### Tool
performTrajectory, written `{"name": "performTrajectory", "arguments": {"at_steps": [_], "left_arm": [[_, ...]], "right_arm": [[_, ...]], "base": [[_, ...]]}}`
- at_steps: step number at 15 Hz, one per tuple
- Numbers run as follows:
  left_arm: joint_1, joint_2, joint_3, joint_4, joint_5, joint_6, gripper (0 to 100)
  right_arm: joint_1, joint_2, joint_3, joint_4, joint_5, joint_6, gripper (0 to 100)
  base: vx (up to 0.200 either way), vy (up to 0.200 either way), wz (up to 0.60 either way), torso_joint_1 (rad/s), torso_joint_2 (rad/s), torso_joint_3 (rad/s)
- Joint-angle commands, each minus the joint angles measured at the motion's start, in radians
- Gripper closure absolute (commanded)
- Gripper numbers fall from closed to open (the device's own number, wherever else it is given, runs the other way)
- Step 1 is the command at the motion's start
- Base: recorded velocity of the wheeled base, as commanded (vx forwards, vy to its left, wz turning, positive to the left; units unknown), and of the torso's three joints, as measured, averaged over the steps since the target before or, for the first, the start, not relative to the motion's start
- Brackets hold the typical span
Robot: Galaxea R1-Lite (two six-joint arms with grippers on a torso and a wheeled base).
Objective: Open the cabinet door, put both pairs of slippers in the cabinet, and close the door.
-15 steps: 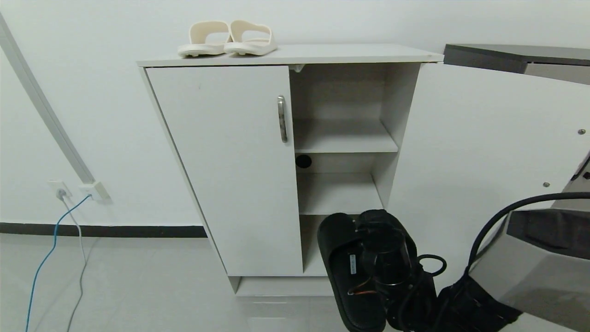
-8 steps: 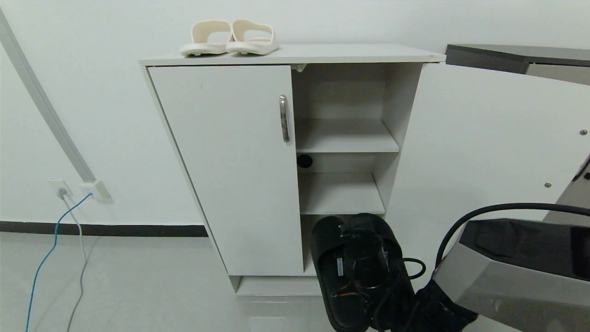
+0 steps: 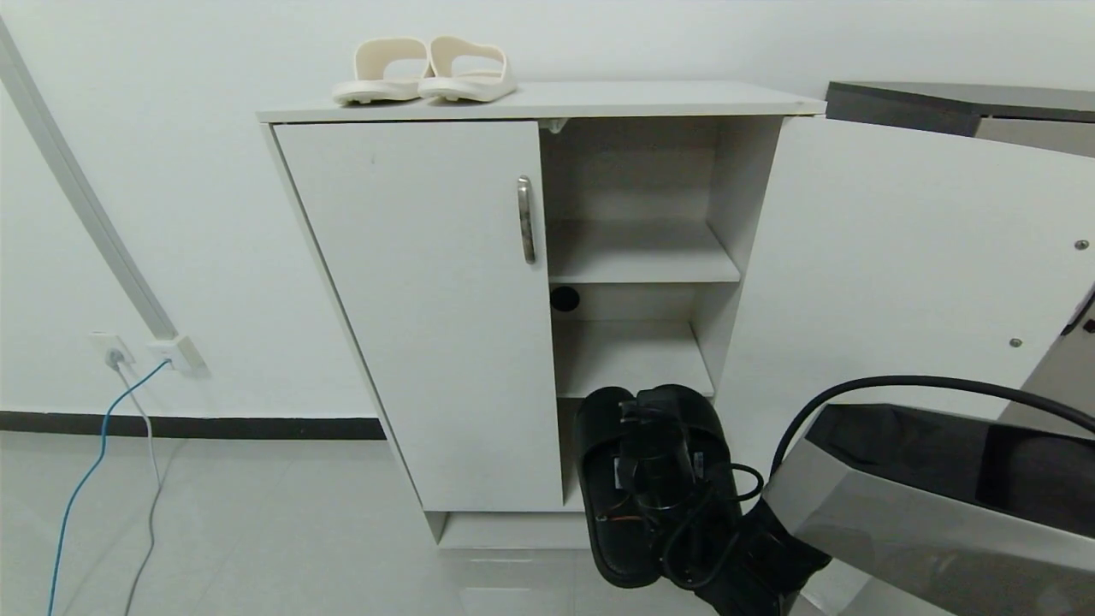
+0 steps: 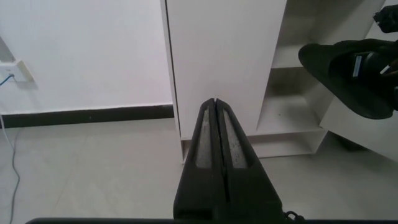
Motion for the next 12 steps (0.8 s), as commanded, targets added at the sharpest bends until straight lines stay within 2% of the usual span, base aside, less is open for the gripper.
{"name": "performTrajectory", "arguments": {"at_steps": [1, 6, 10, 12], "left_arm": [[0.001, 0.002, 0.000, 0.000, 0.000, -0.001, 100], [0.001, 0.002, 0.000, 0.000, 0.000, -0.001, 100], [0.001, 0.002, 0.000, 0.000, 0.000, -0.001, 100], [0.001, 0.002, 0.000, 0.000, 0.000, -0.001, 100]], "right_arm": [[0.000, 0.026, -0.012, 0.000, -0.001, 0.000, 100], [-0.003, 0.051, -0.007, -0.016, -0.054, 0.024, 100], [-0.020, 0.049, -0.004, -0.116, -0.073, 0.020, 100], [-0.022, 0.051, 0.011, -0.167, -0.073, -0.012, 100]], "base": [[0.000, 0.000, 0.00, 0.000, 0.00, 0.000], [0.000, 0.000, 0.00, 0.000, 0.00, -0.154], [0.000, 0.000, 0.00, 0.002, 0.00, -0.188], [0.000, 0.000, 0.00, 0.006, 0.00, -0.043]]}}
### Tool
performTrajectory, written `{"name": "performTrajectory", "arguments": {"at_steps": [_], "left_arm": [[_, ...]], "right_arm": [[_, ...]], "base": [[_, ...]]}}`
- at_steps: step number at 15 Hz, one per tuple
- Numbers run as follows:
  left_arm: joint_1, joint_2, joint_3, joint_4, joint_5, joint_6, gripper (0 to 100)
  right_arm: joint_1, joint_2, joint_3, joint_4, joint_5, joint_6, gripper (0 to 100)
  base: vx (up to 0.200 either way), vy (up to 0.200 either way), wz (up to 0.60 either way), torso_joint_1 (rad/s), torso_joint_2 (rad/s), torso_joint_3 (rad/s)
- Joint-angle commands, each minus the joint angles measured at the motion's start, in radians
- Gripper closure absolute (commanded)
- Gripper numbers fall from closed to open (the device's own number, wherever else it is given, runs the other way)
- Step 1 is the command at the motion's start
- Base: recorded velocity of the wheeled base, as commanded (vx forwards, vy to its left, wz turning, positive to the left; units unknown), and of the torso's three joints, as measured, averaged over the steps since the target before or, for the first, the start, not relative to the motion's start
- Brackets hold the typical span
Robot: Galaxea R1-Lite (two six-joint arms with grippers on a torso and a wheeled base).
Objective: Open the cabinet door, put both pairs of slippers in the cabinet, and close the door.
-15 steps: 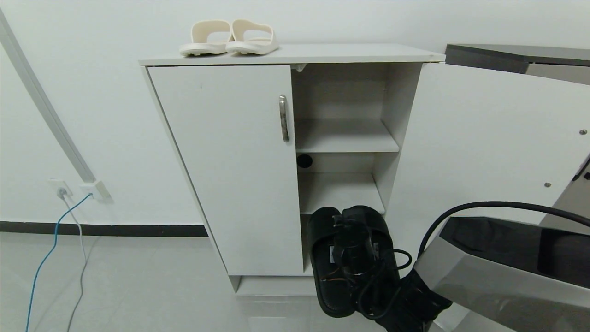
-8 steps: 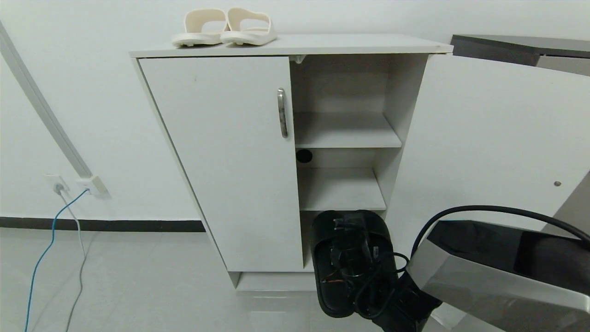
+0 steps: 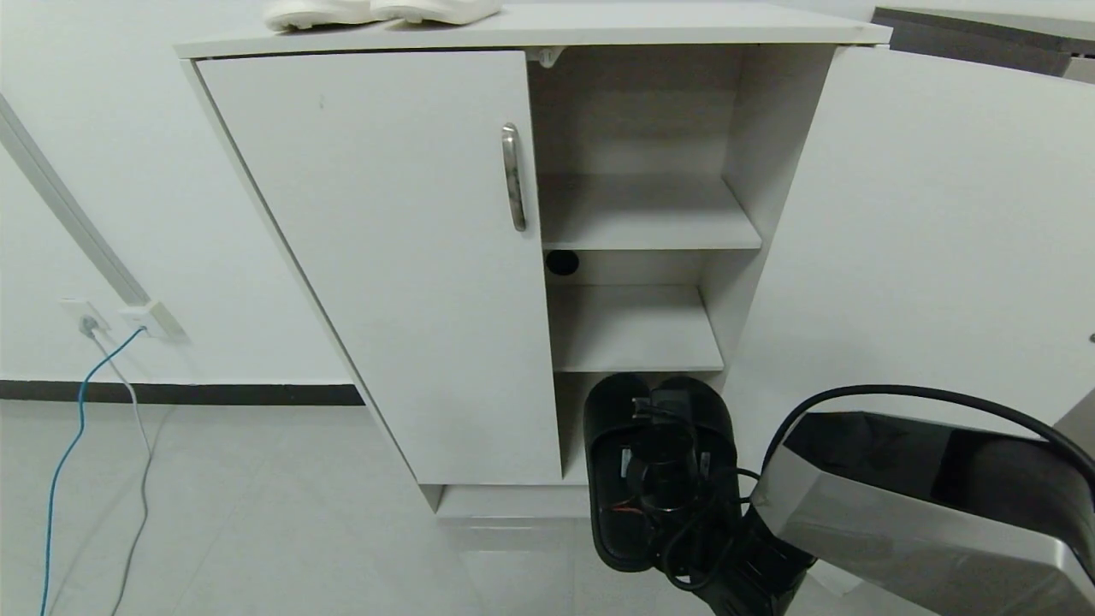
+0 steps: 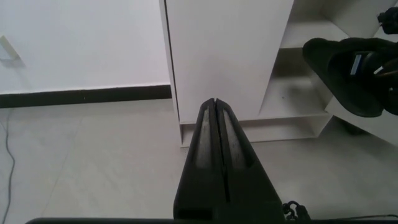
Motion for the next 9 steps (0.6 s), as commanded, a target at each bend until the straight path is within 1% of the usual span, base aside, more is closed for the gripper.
{"name": "performTrajectory", "arguments": {"at_steps": [1, 3, 4, 9], "left_arm": [[0.001, 0.001, 0.000, 0.000, 0.000, 0.000, 100], [0.001, 0.001, 0.000, 0.000, 0.000, 0.000, 100], [0.001, 0.001, 0.000, 0.000, 0.000, 0.000, 100], [0.001, 0.001, -0.002, 0.000, 0.000, 0.000, 100]], "right_arm": [[-0.005, 0.002, 0.008, -0.040, -0.001, -0.024, 100], [-0.014, 0.004, 0.010, -0.124, 0.001, -0.102, 100], [-0.017, 0.005, 0.011, -0.143, 0.001, -0.119, 100], [-0.017, 0.024, 0.014, -0.149, 0.005, -0.116, 100]], "base": [[0.000, 0.000, 0.00, 0.000, 0.00, 0.000], [0.000, 0.000, 0.00, 0.000, 0.00, 0.000], [0.000, 0.000, 0.00, 0.000, 0.00, 0.000], [0.200, 0.000, 0.00, 0.000, 0.00, 0.000]]}}
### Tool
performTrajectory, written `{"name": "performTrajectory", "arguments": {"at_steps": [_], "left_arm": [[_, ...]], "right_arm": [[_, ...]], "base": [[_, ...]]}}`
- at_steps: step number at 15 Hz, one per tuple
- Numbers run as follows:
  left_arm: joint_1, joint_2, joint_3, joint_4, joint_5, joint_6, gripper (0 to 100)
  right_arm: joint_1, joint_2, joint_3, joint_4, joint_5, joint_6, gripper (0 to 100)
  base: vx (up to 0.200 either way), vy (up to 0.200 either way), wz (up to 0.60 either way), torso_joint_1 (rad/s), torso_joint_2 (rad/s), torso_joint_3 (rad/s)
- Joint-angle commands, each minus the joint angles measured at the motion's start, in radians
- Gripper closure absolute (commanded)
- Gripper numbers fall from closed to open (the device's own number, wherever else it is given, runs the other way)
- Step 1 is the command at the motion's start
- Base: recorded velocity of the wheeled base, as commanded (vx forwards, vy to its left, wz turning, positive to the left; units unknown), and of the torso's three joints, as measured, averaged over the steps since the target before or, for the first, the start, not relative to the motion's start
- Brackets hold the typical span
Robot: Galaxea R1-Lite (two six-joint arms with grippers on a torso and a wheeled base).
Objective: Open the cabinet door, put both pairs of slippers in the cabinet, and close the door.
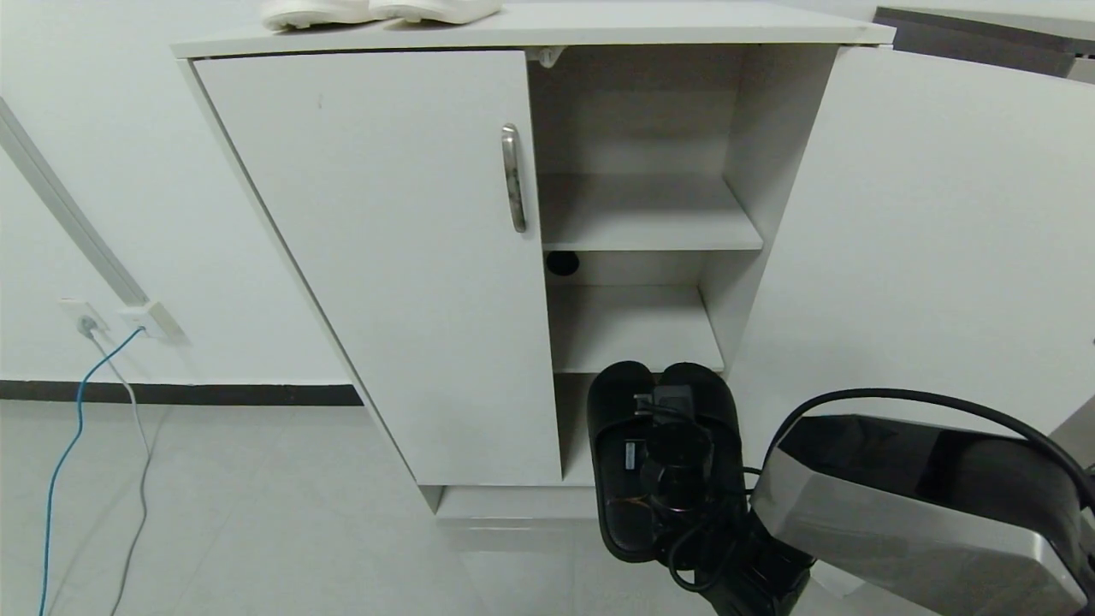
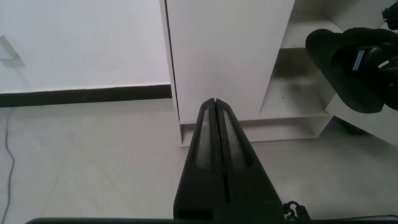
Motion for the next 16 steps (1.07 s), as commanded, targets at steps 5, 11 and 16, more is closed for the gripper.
{"name": "performTrajectory", "arguments": {"at_steps": [5, 11, 16], "left_arm": [[0.001, 0.001, 0.001, 0.000, 0.000, 0.000, 100], [0.001, 0.001, 0.001, 0.000, 0.000, 0.003, 100], [0.001, 0.001, 0.001, 0.000, 0.000, 0.001, 100]], "right_arm": [[-0.008, 0.004, 0.000, -0.001, 0.002, 0.003, 100], [-0.008, 0.006, 0.011, 0.003, 0.037, 0.003, 100], [-0.047, 0.017, -0.147, 0.131, 0.062, 0.003, 100]], "base": [[0.160, 0.000, 0.00, 0.002, 0.00, 0.003], [0.000, 0.000, 0.00, 0.000, 0.00, 0.000], [0.000, 0.000, 0.00, 0.000, 0.00, 0.000]]}}
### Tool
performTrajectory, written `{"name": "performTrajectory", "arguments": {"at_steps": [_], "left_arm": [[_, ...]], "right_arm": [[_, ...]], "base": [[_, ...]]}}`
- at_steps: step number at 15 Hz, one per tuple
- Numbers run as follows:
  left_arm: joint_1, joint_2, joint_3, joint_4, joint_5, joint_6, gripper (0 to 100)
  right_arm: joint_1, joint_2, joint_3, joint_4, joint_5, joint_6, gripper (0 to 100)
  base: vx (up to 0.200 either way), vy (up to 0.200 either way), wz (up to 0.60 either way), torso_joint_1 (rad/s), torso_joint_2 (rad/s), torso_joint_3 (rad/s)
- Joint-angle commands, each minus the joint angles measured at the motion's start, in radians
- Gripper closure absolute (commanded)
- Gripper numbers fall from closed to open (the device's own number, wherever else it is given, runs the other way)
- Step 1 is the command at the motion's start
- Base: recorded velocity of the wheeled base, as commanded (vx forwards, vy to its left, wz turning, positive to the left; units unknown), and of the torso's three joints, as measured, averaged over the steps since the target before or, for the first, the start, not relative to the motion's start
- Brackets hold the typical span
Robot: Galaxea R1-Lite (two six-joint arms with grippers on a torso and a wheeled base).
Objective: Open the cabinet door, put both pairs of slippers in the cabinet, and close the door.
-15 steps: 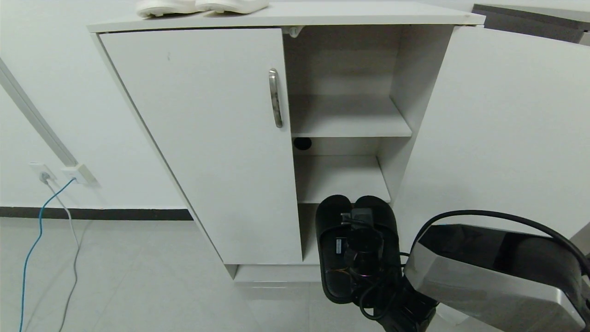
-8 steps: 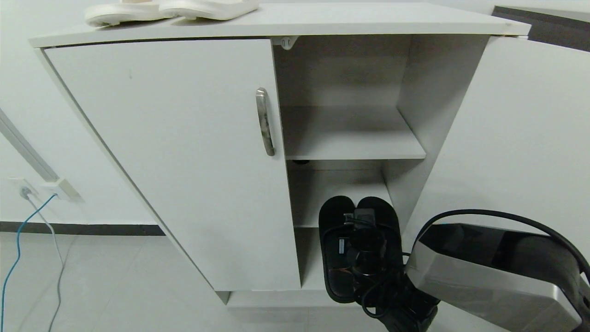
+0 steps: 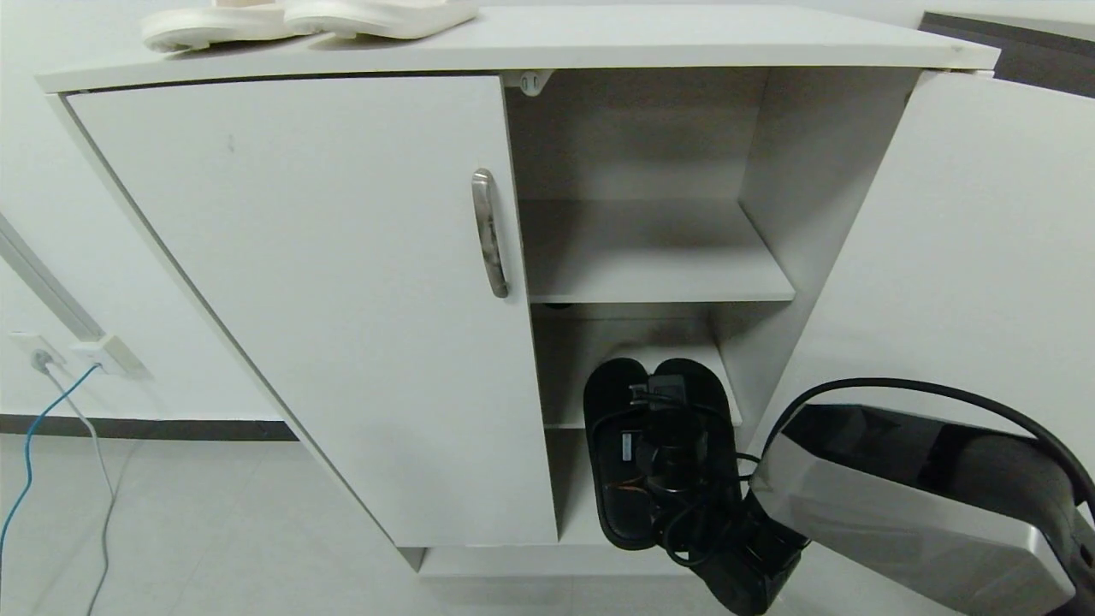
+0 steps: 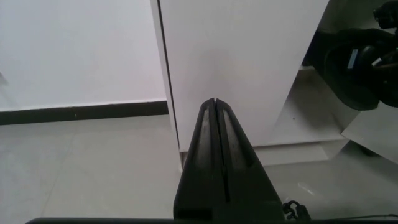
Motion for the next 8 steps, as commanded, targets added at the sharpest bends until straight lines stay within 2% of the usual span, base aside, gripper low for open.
{"name": "performTrajectory", "arguments": {"at_steps": [1, 5, 8], "left_arm": [[0.000, 0.001, 0.000, 0.000, 0.000, -0.001, 100], [0.000, 0.001, 0.000, 0.000, 0.000, -0.002, 100], [0.000, 0.001, 0.000, 0.000, 0.000, -0.002, 100]], "right_arm": [[-0.023, 0.017, -0.099, 0.059, 0.004, 0.002, 100], [-0.071, 0.076, -0.297, 0.209, 0.007, 0.002, 100], [-0.095, 0.113, -0.425, 0.312, 0.053, 0.002, 100]], "base": [[0.000, 0.000, 0.00, 0.000, 0.00, 0.000], [0.000, 0.000, 0.00, 0.000, 0.00, 0.000], [0.000, 0.000, 0.00, 0.000, 0.00, 0.000]]}}
